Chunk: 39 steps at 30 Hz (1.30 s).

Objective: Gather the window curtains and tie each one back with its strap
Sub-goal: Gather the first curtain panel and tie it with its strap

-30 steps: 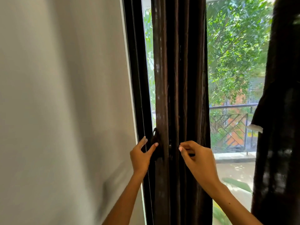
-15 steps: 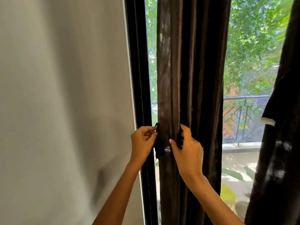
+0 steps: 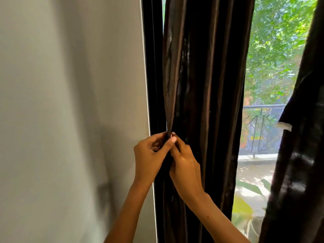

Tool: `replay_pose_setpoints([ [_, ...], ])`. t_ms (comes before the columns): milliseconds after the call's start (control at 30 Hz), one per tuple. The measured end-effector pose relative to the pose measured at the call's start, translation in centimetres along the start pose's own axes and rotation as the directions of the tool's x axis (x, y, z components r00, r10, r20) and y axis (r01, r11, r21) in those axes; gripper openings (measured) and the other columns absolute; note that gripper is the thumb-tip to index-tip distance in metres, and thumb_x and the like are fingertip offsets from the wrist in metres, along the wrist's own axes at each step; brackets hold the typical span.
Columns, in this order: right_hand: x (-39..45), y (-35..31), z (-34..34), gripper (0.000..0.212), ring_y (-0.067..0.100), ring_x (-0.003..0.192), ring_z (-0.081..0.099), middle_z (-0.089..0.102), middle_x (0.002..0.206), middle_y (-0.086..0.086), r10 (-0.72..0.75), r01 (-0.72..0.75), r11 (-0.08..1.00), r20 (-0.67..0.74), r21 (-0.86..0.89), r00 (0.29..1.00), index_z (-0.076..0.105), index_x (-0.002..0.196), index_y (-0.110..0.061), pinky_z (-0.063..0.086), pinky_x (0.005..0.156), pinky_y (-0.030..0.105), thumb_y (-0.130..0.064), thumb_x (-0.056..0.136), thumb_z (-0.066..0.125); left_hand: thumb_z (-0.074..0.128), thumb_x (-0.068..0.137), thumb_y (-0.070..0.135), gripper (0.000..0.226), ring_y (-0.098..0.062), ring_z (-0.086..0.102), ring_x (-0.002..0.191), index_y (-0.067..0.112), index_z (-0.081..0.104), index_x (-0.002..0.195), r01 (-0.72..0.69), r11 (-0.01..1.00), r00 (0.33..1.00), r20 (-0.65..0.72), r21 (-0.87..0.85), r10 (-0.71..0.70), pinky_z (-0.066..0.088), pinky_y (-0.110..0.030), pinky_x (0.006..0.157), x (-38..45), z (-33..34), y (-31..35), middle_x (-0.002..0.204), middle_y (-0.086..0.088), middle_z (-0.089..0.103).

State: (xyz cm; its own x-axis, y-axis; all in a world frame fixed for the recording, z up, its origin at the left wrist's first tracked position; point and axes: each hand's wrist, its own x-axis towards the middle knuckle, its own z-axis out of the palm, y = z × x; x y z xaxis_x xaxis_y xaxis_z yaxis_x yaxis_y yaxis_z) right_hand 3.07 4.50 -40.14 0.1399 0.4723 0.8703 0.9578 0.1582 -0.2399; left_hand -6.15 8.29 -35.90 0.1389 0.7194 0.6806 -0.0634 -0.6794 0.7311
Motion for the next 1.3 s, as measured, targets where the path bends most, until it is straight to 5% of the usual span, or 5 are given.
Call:
replay_pose_setpoints([
  [233,0.3,0.1,1.0,0.063,0.024,0.122,0.054,0.034,0.152,0.006,-0.01,0.004,0.999,0.108,0.05,0.994,0.038,0.144,-0.015,0.055,0.085,0.027,-0.003,0.087,0.062,0.079,0.074,0.018,0.018,0.005,0.066,0.068,0.023,0.072,0.089,0.068,0.995,0.994,-0.094,0.071,-0.061,0.048,-0.006,0.063,1.8,-1.0,-0.5,0.071,0.017,0.067],
  [400,0.4,0.4,0.4,0.073,0.006,0.145,0.004,0.0,0.16,-0.008,0.336,-0.39,0.83,0.201,0.399,0.92,0.012,0.15,-0.029,0.016,0.118,0.031,-0.053,0.089,0.043,0.081,0.07,0.025,0.014,0.0,0.064,0.067,0.019,0.074,0.08,-0.037,0.977,0.985,-0.159,0.21,0.071,0.048,-0.008,0.063,1.9,-2.1,-1.1,0.072,0.011,0.069],
  [667,4.4,2.3,2.0,0.078,0.008,0.114,0.06,0.063,0.123,-0.001,0.443,-0.561,0.238,0.426,0.793,0.789,0.03,0.144,-0.024,0.053,0.087,0.021,-0.022,0.079,0.073,0.078,0.074,0.015,0.021,-0.004,0.07,0.077,0.011,0.076,0.095,-0.007,0.985,0.997,-0.078,0.174,0.021,0.057,-0.024,0.077,2.1,-3.6,-2.2,0.085,0.002,0.075],
  [933,1.2,-1.0,2.8,0.027,0.008,0.079,0.062,0.06,0.092,-0.007,0.257,-0.13,0.925,-0.335,0.357,0.907,0.069,0.101,-0.013,0.054,0.066,0.03,0.003,0.079,0.071,0.078,0.075,0.011,0.011,0.001,0.067,0.068,0.013,0.077,0.086,-0.046,0.973,0.966,-0.239,0.225,0.101,0.056,-0.02,0.068,1.3,-2.8,-2.2,0.081,0.005,0.074],
  [1300,-0.3,-0.9,2.0,0.049,0.014,0.109,0.056,0.053,0.125,0.0,-0.008,-0.008,0.975,0.069,0.222,0.998,0.06,0.126,-0.014,0.056,0.081,0.028,0.003,0.081,0.056,0.077,0.073,0.022,0.02,0.006,0.065,0.076,0.02,0.074,0.093,-0.133,0.977,0.983,-0.102,0.168,0.151,0.049,-0.007,0.069,-0.4,-2.7,-1.3,0.079,0.022,0.066],
])
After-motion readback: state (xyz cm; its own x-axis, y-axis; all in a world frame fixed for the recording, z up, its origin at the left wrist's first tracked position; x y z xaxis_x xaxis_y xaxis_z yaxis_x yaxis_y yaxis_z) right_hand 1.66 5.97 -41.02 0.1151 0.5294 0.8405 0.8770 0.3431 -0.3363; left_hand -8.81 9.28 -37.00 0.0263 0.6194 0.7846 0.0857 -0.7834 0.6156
